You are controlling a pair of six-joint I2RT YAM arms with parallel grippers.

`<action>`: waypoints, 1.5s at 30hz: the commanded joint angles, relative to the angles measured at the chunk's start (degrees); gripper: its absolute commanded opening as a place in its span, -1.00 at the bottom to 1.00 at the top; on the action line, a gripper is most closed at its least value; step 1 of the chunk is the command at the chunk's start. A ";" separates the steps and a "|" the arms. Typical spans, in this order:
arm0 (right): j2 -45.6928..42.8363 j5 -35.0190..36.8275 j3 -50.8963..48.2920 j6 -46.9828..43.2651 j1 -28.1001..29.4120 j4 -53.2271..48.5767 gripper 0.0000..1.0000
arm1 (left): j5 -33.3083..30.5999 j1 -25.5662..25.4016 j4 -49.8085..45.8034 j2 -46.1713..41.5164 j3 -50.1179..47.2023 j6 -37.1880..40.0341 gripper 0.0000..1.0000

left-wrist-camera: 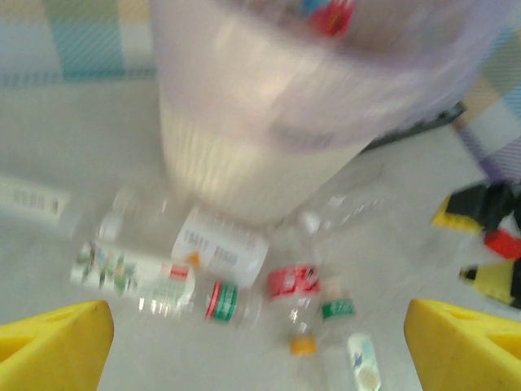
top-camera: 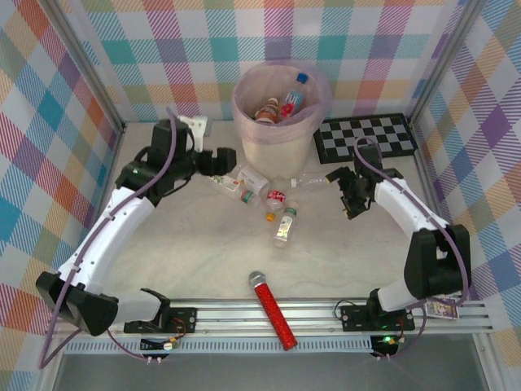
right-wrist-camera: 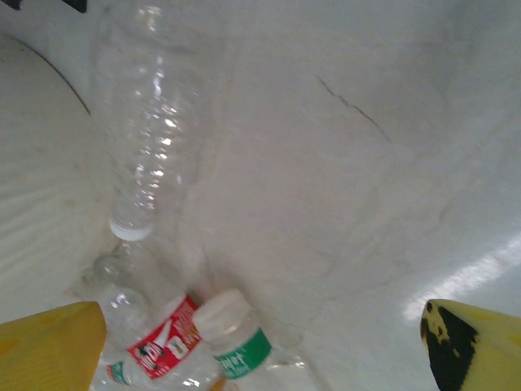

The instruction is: Put the plastic bottles in the bin

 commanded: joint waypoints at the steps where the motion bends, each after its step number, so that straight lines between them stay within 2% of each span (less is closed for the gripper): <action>1: 5.01 -0.01 5.54 2.04 0.49 -0.61 0.98 | 1.05 0.50 4.45 -4.68 -10.50 -7.03 0.83; 6: 13.46 0.08 14.14 3.02 0.59 -2.19 0.98 | 3.41 0.59 8.35 -6.09 -21.43 -13.54 0.85; 12: 20.49 -0.43 18.47 7.10 0.68 -0.76 0.98 | 3.36 0.60 10.95 -9.03 -30.09 -18.86 0.85; 21: 26.88 3.66 21.78 10.94 1.21 -1.00 0.98 | 2.27 0.55 12.66 -14.34 -36.22 -23.39 0.85; 28: 29.72 4.82 23.49 10.75 1.29 -0.65 1.00 | 3.24 0.63 13.24 -14.55 -36.65 -23.79 0.84; 33: 31.76 5.86 24.71 10.34 1.04 -0.45 0.88 | 3.01 0.55 12.96 -14.80 -36.50 -23.74 0.84; 37: 32.42 5.76 24.67 10.68 0.58 -0.70 0.71 | 2.71 0.59 12.09 -15.38 -36.04 -23.69 0.85; 45: 28.17 7.81 22.62 9.68 -1.68 -1.39 0.45 | 2.14 0.60 11.46 -15.21 -35.30 -23.76 0.85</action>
